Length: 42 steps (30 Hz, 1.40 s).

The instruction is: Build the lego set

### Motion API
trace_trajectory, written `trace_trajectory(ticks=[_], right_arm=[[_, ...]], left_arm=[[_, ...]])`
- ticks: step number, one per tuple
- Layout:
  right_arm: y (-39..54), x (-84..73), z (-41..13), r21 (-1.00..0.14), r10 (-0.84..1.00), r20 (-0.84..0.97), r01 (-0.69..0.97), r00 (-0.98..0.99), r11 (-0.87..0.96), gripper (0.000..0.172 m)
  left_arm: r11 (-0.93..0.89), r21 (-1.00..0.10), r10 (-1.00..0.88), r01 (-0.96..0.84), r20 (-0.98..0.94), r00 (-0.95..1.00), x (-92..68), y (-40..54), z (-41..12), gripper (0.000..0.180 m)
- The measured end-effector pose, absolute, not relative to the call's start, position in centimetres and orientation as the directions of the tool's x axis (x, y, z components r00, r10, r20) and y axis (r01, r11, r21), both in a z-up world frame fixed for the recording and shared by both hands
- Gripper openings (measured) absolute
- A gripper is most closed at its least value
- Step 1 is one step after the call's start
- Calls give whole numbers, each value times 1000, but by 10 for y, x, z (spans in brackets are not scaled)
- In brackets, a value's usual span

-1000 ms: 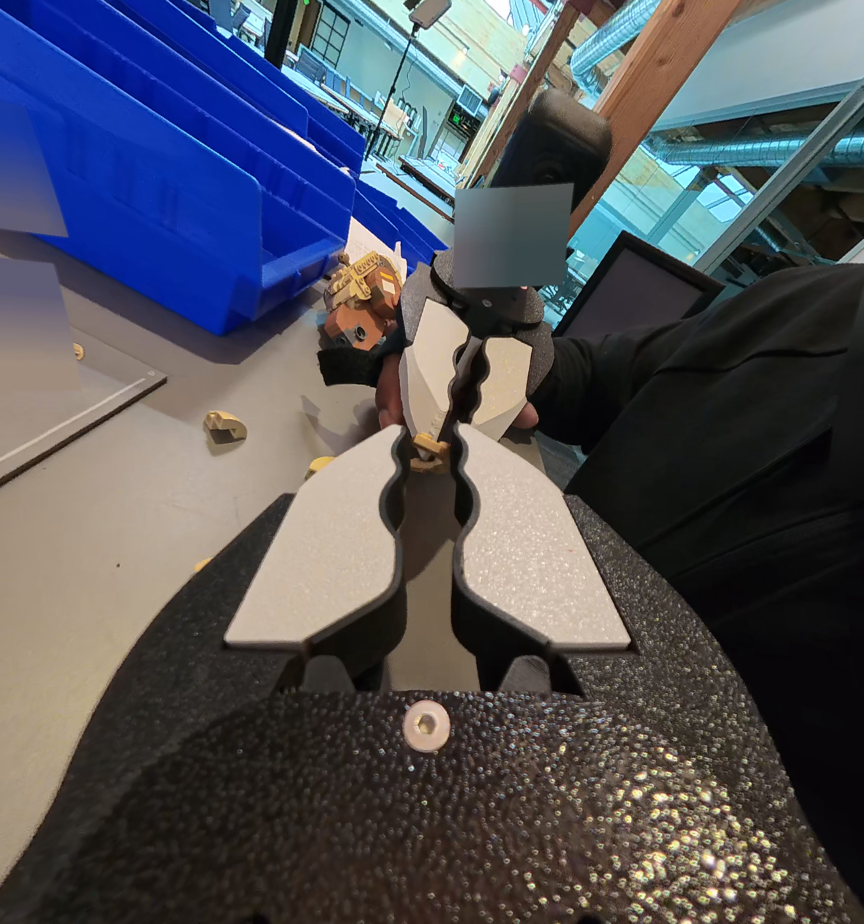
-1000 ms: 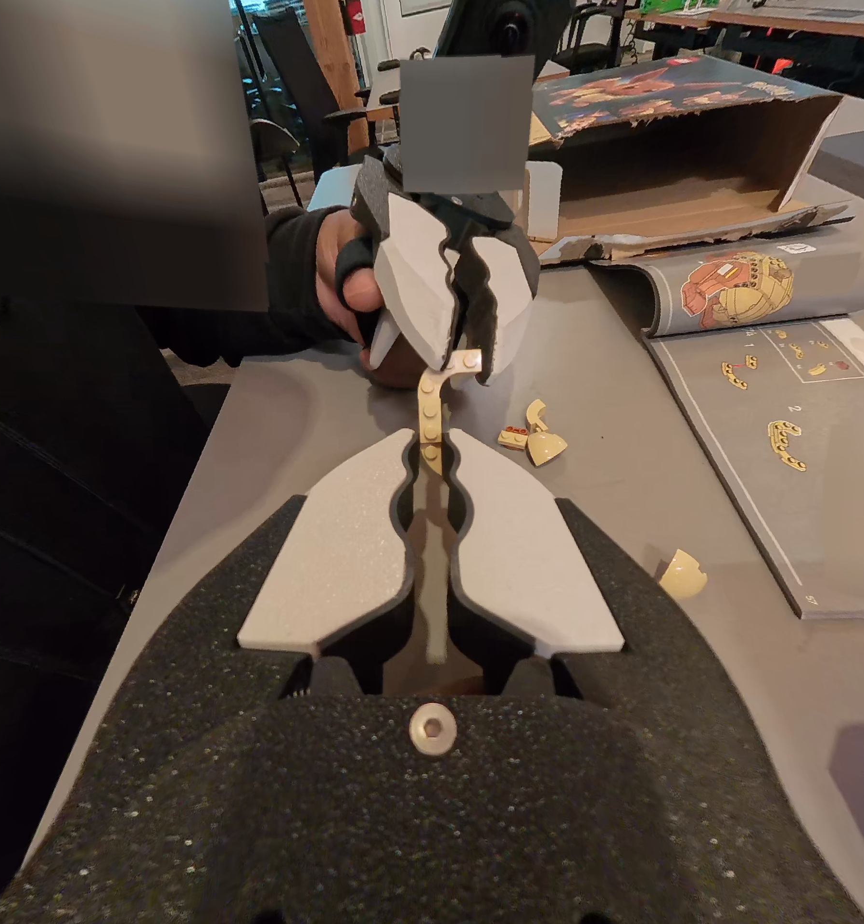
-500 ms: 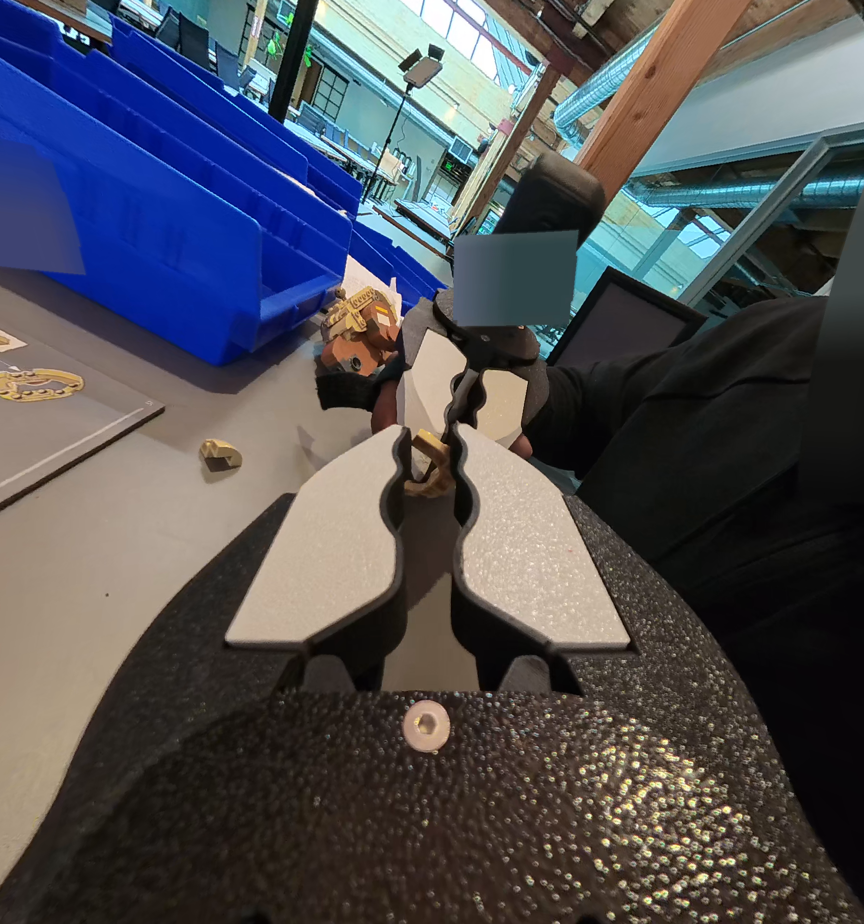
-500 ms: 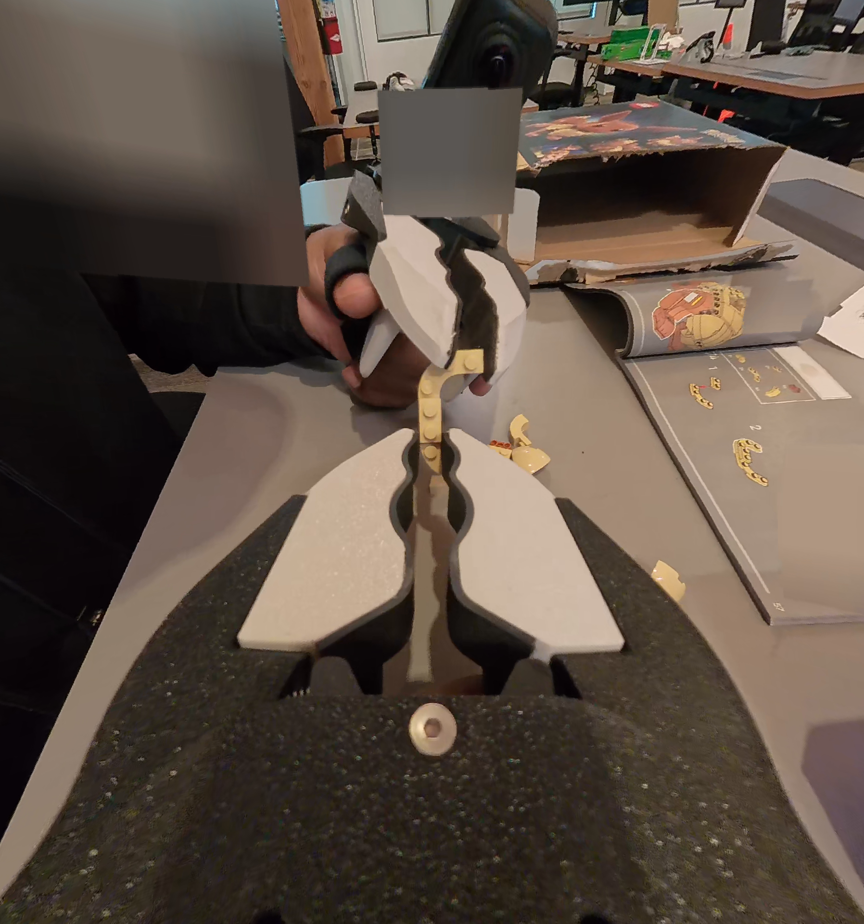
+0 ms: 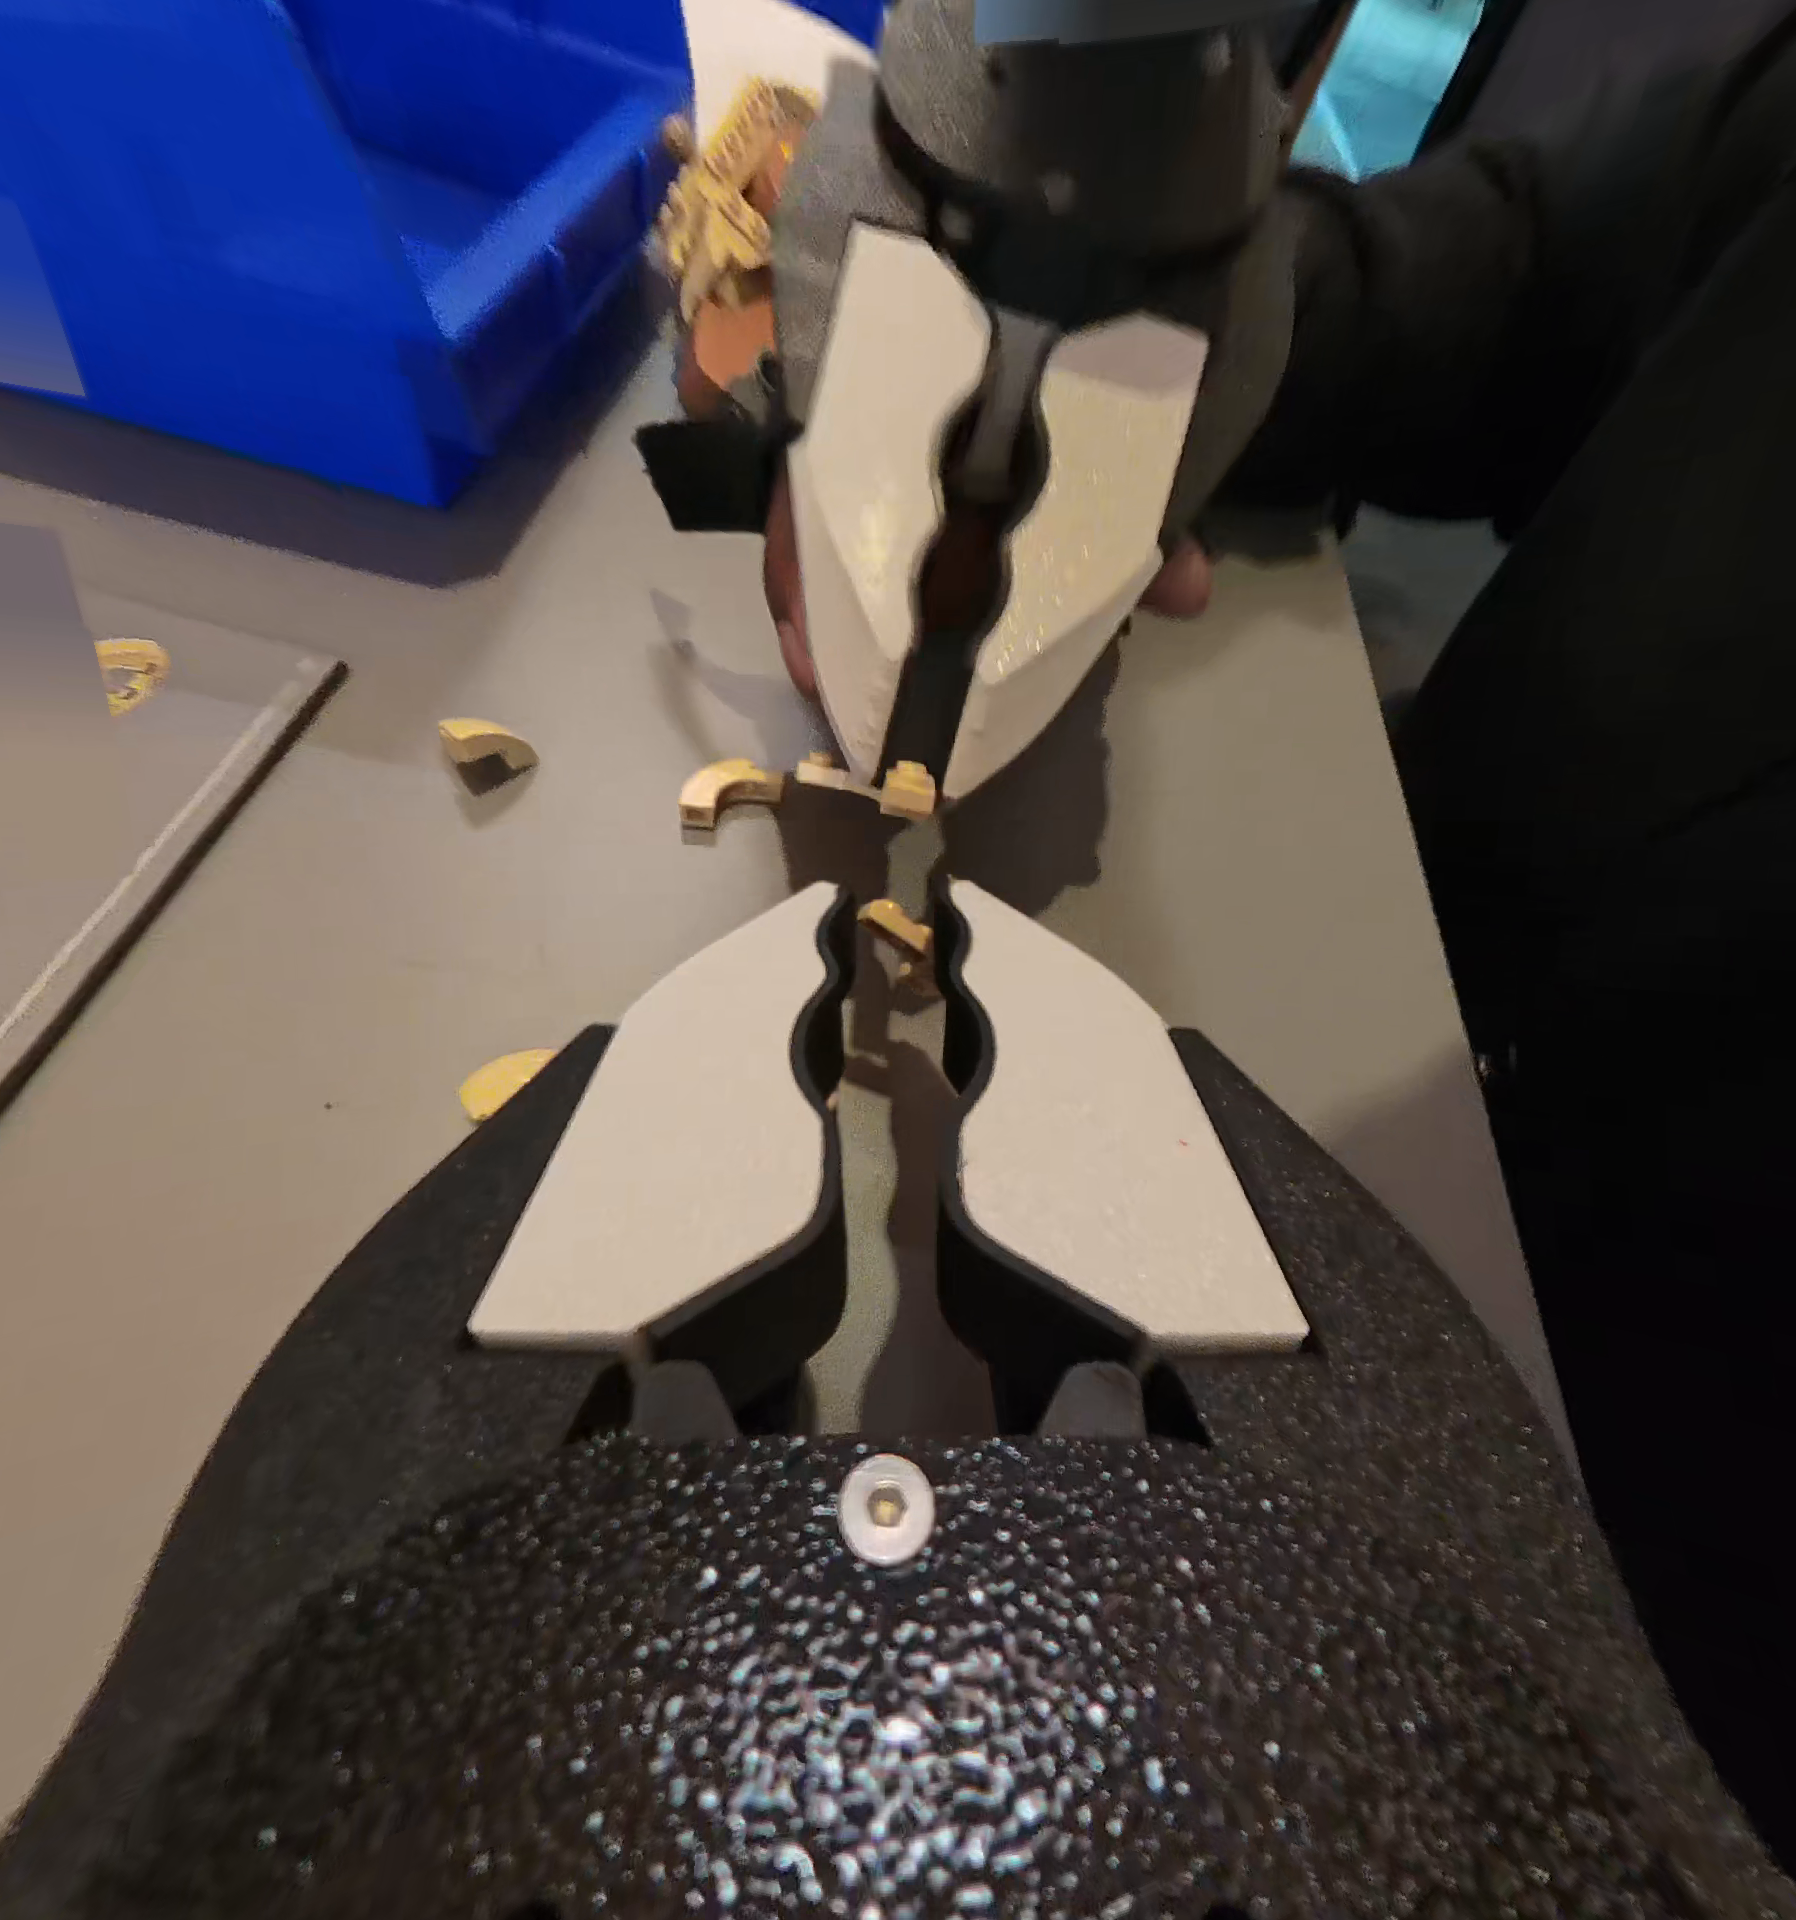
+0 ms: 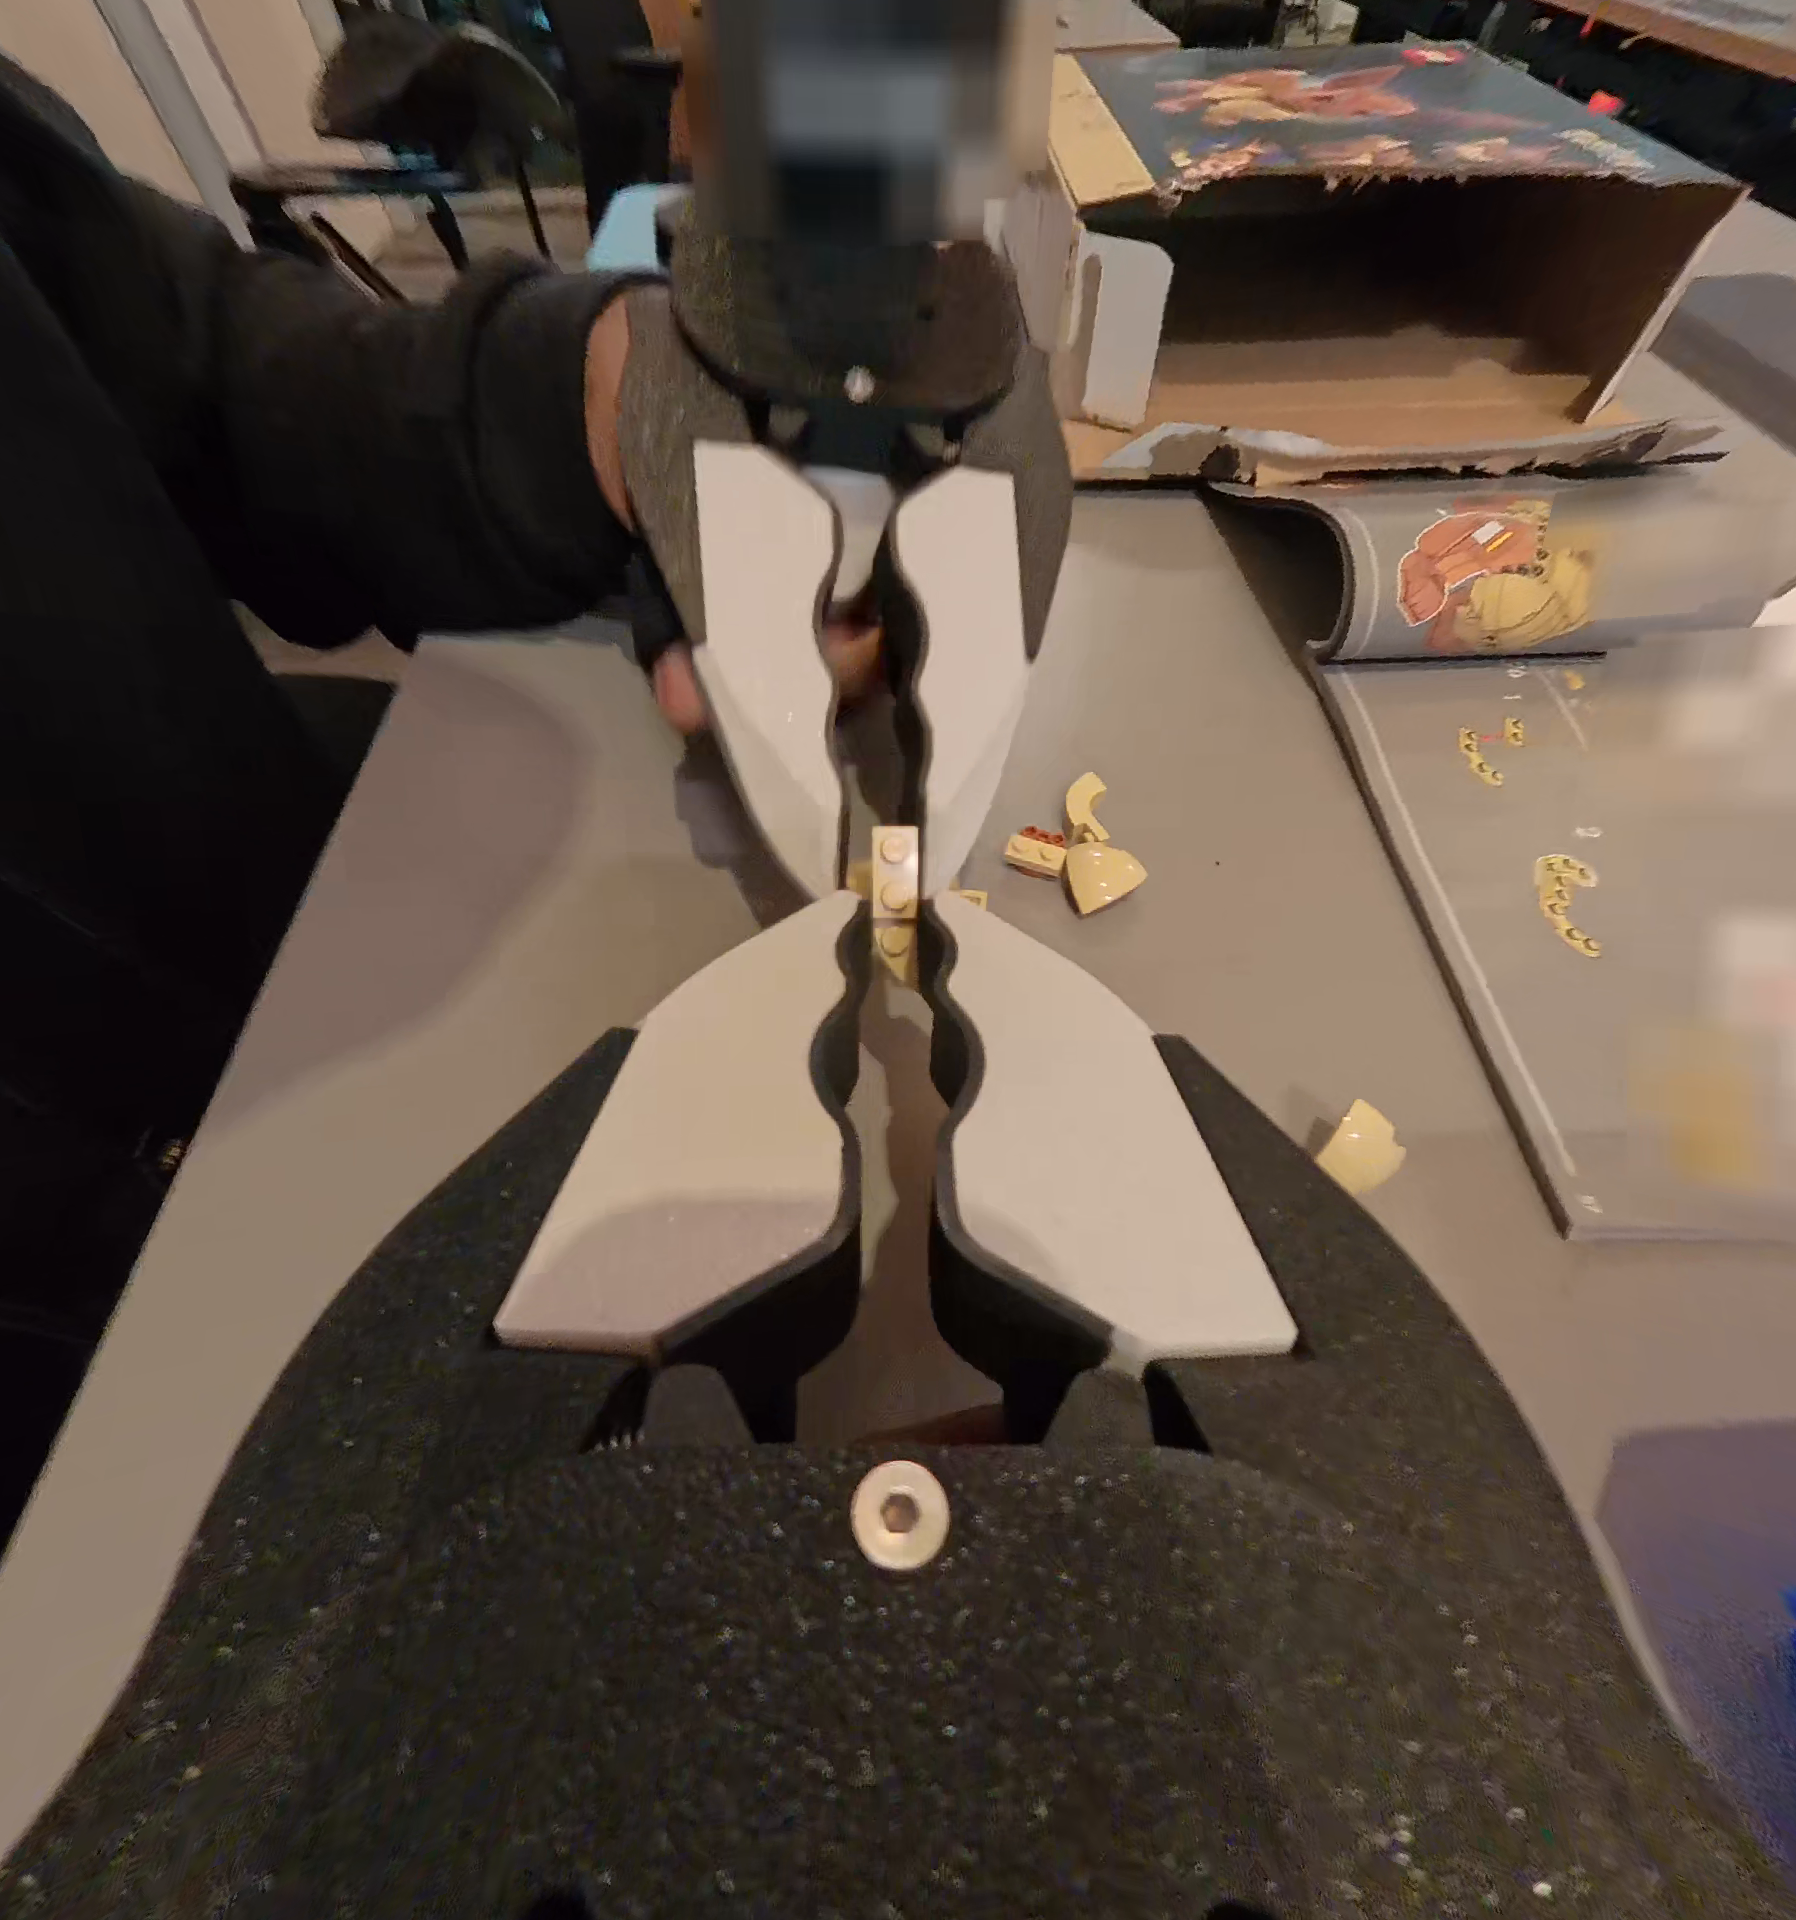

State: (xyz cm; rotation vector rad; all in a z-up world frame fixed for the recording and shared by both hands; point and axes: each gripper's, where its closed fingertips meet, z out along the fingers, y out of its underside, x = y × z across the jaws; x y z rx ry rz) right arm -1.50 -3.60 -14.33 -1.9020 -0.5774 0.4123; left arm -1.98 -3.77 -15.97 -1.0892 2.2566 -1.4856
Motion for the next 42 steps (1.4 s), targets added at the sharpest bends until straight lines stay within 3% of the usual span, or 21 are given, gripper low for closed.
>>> trace_trajectory(ticks=[7,20,26,33,42], right_arm=[[-36,-16,-129,-946,580,-175,26,796,-322,8],[-39,-19,-104,-945,628,-322,-197,708,-262,7],[-36,-16,-96,-942,619,-335,-261,711,-210,7],[-34,-14,-96,-941,606,-339,-266,720,-210,7],[-35,-15,-107,-960,587,-264,-151,766,-234,10]], left_arm=[[341,-815,-689,-468,122,-714,-21,-46,-178,14],[-58,-927,-634,-371,321,-704,-11,-47,-121,22],[-117,-937,-606,-331,331,-723,-9,-55,-111,23],[-116,-949,-632,-293,298,-715,-6,-54,-108,7],[24,-968,-686,-249,165,-709,-7,-51,-117,7]])
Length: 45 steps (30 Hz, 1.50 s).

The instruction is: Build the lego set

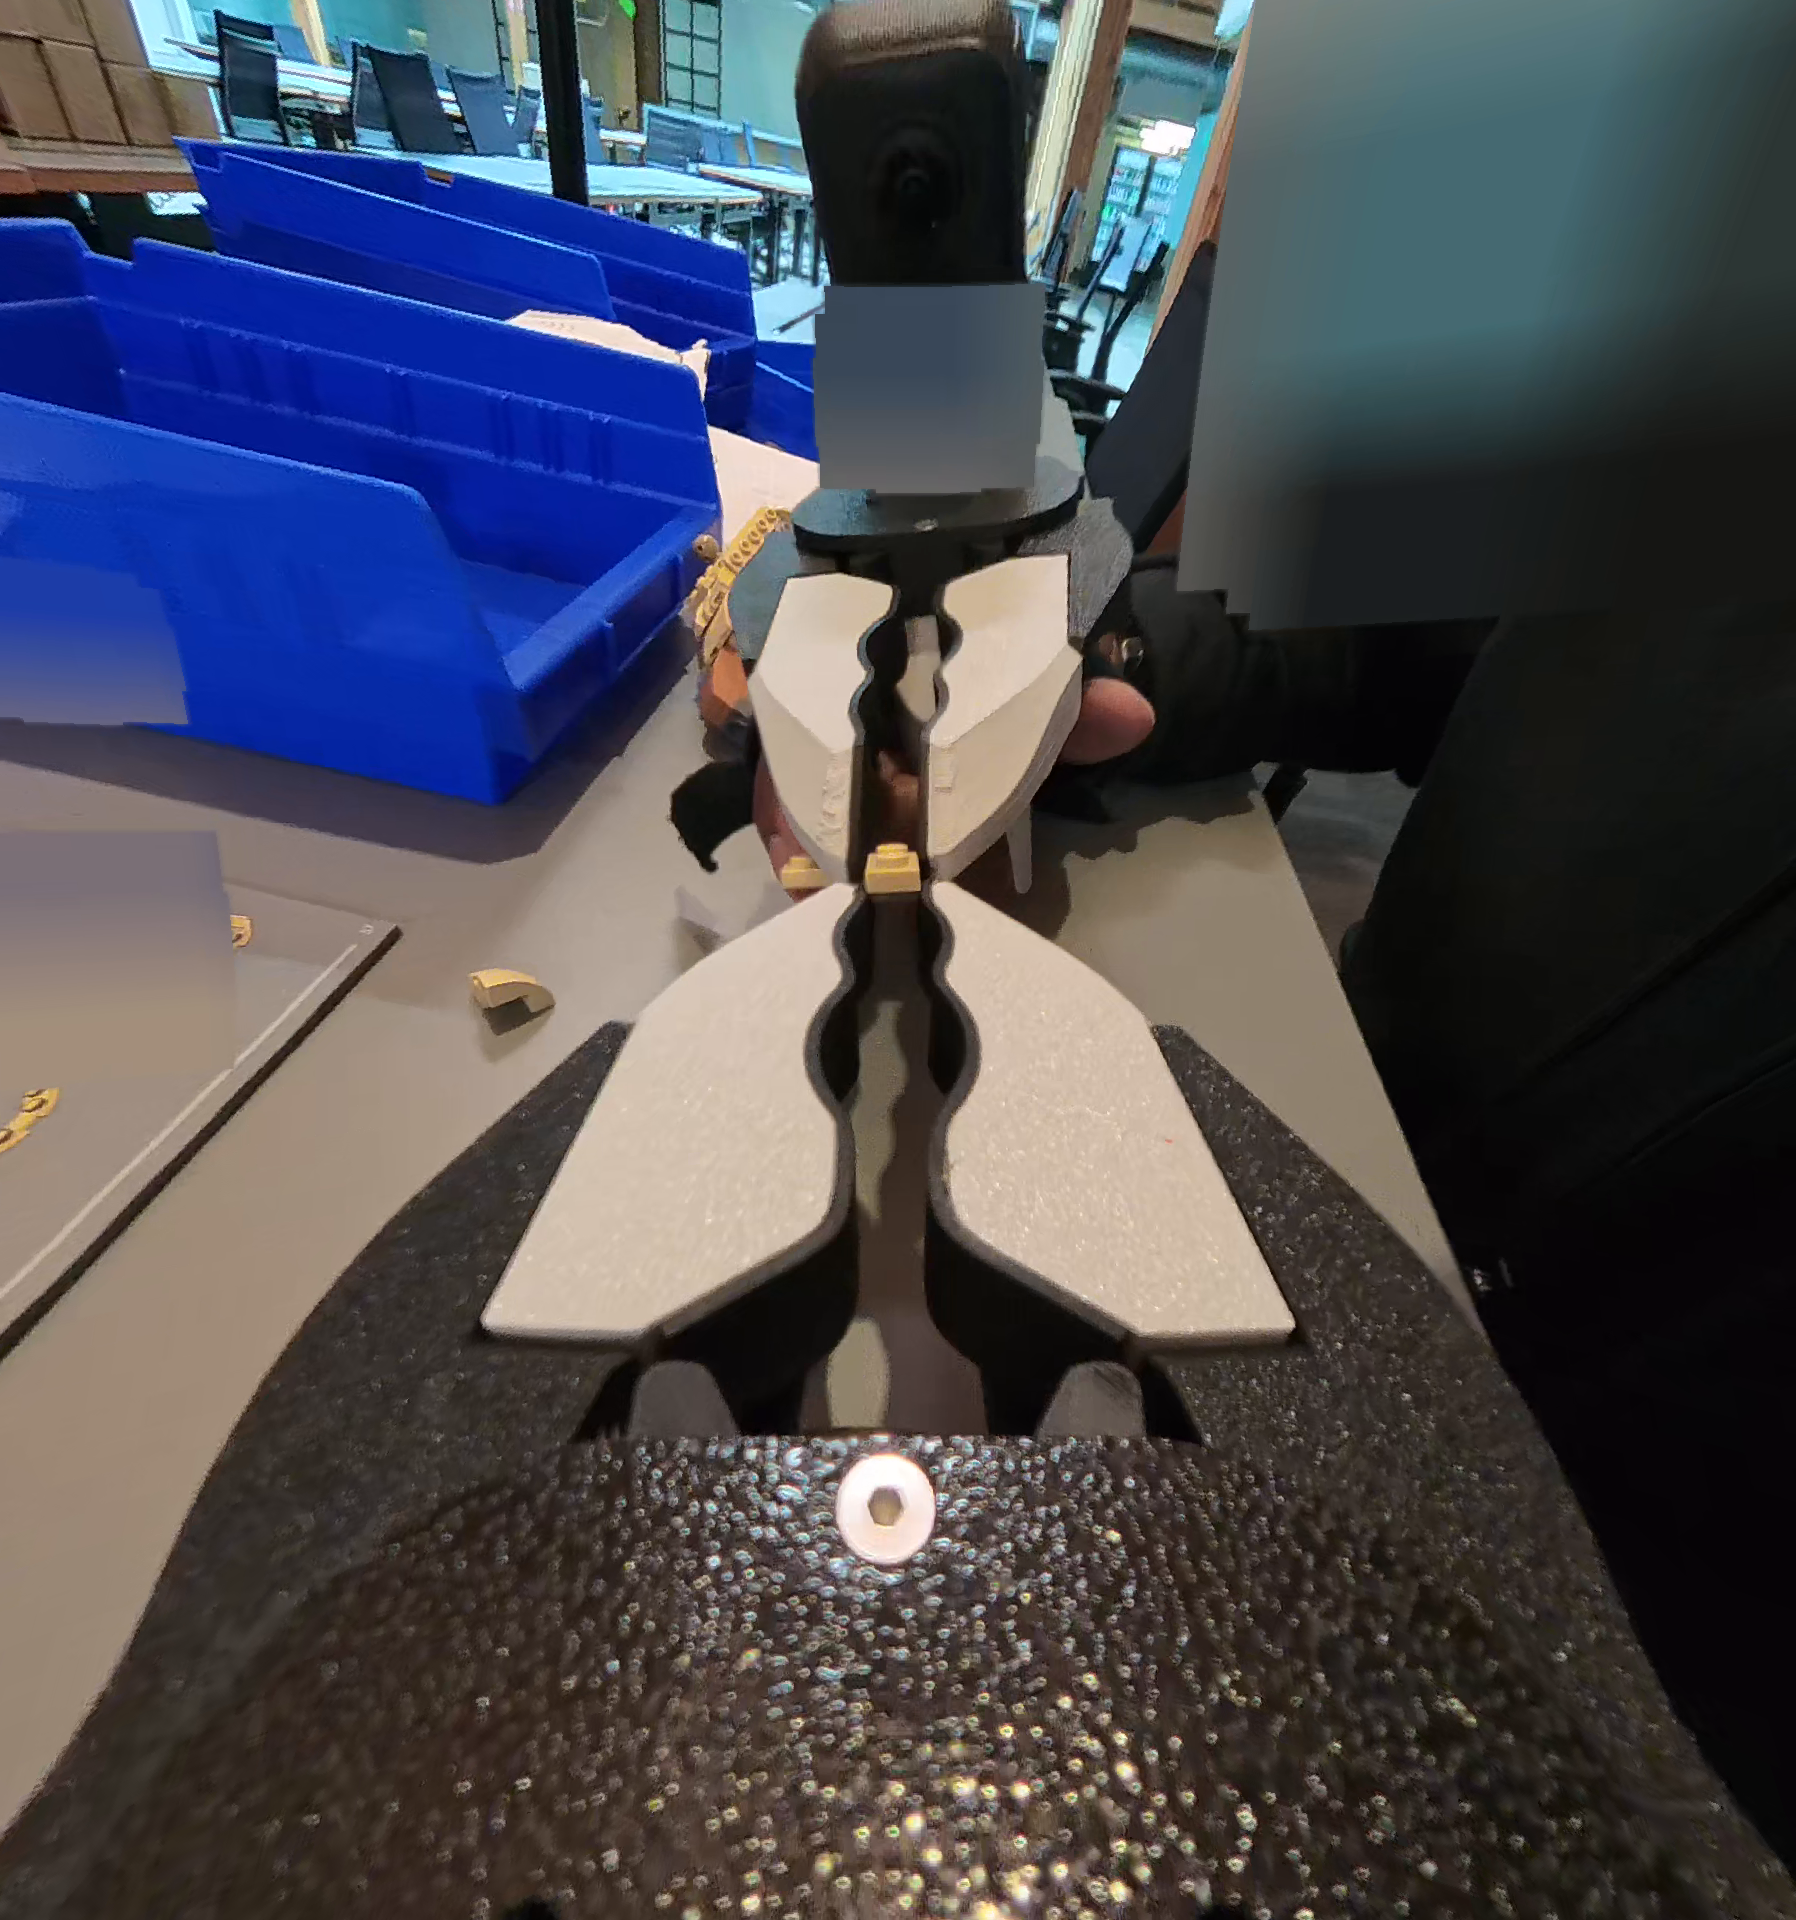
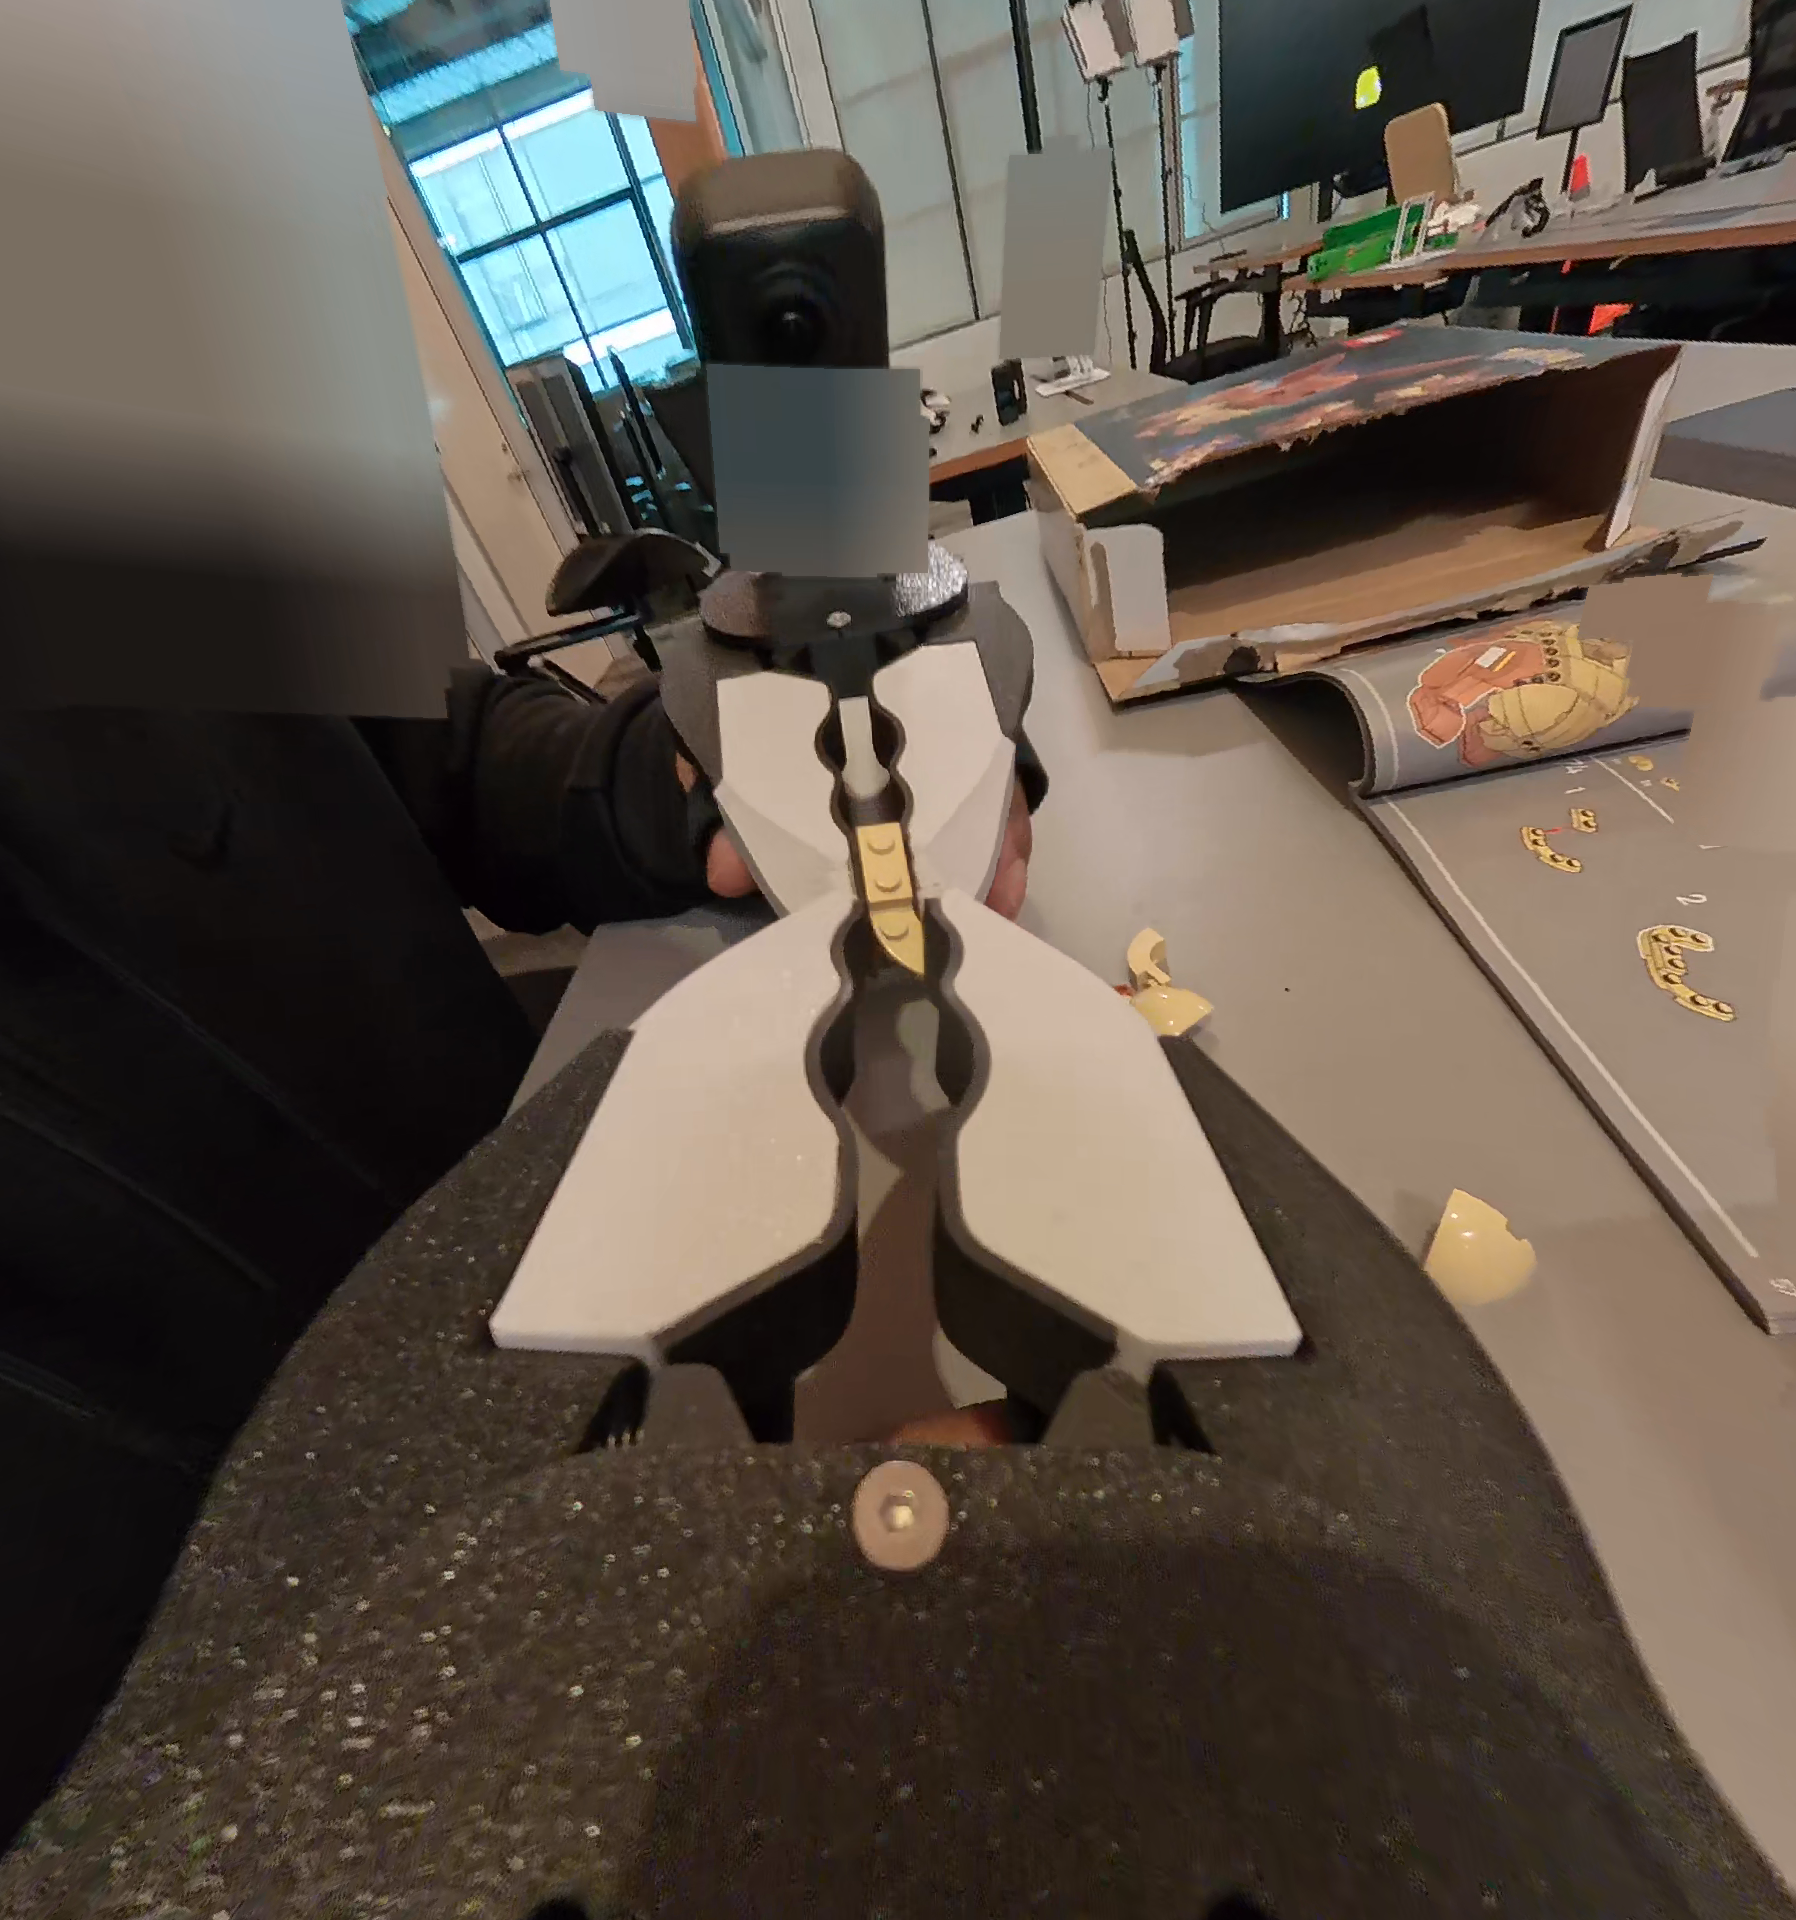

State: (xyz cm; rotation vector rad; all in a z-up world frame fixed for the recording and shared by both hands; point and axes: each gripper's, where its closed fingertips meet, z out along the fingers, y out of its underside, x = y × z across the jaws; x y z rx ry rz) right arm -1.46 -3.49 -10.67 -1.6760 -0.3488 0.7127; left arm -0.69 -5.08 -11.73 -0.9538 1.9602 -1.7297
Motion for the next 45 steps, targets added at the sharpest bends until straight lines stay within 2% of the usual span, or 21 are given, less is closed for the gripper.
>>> trace_trajectory(ticks=[10,19,25,31,37,45], right_arm=[[-36,-19,-131,-955,573,-103,81,813,-286,10],[-45,-33,-138,-938,641,-110,134,759,-320,13],[-46,-35,-140,-933,643,-97,156,760,-325,12],[-45,-37,-143,-926,634,-100,161,767,-341,13],[-44,-38,-148,-914,627,-61,209,777,-347,12],[-41,-39,-152,-901,616,-17,255,788,-351,12]], left_arm=[[278,-929,-698,-244,-21,-715,-12,-48,-140,7],[371,-901,-622,-226,-61,-780,-26,-54,-146,8],[376,-896,-606,-238,-44,-794,-30,-54,-148,8],[458,-867,-568,-199,-113,-815,-38,-53,-150,7],[440,-851,-608,-289,-45,-793,-33,-49,-158,7],[534,-787,-601,-309,-96,-794,-33,-51,-172,7]])
